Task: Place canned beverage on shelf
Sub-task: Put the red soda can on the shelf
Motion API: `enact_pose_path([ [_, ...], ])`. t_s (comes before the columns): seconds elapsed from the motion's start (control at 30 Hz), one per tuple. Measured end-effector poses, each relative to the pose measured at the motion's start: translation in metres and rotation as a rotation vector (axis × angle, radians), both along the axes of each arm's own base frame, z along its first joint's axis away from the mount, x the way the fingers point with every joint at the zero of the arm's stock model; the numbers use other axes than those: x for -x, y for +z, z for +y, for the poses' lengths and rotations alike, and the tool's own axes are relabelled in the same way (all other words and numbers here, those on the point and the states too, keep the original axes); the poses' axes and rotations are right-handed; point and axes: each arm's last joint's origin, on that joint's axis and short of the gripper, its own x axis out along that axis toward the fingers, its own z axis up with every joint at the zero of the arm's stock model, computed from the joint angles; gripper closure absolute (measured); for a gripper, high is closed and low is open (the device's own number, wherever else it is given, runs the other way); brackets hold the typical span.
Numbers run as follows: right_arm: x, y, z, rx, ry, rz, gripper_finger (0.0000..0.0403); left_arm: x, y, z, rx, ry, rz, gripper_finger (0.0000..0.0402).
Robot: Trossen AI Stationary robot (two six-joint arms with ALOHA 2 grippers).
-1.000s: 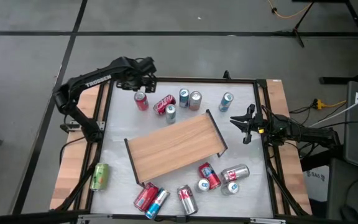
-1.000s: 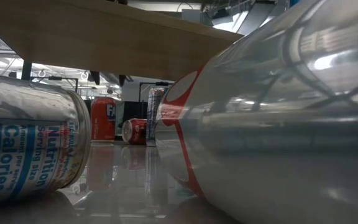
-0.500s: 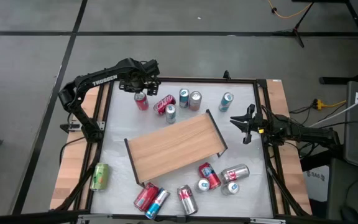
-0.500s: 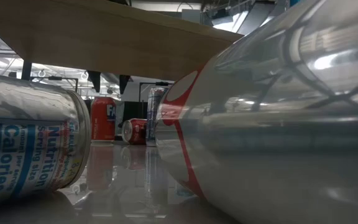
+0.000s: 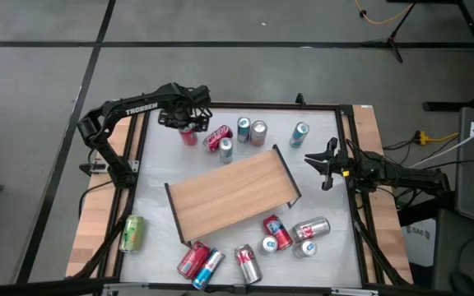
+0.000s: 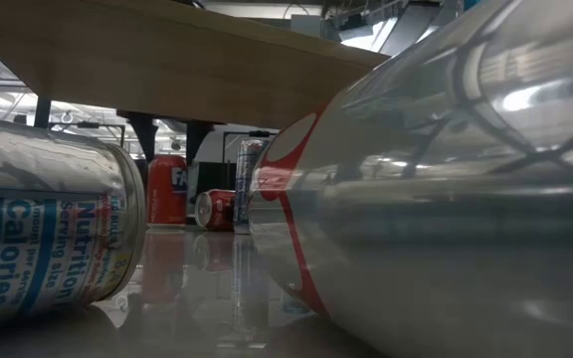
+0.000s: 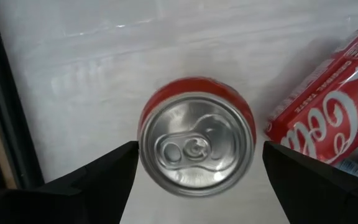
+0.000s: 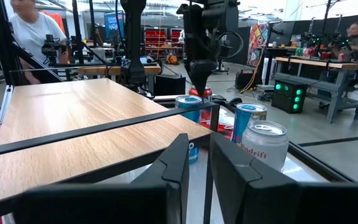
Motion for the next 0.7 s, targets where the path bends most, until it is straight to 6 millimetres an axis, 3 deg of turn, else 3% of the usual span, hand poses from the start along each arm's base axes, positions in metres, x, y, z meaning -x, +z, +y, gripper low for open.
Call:
enact_pose_path([
  [0.43, 0.000, 0.000, 0.000, 0.001, 0.000, 0.001, 0.0347, 0.001, -0.022, -0.001, -0.004, -0.001, -0.011, 0.0066],
  [0.7, 0.000, 0.000, 0.000, 0.001, 0.000, 0.001, 0.0347, 0.000, -0.025, 0.002, -0.067, 0.004, -0.015, 0.0066],
])
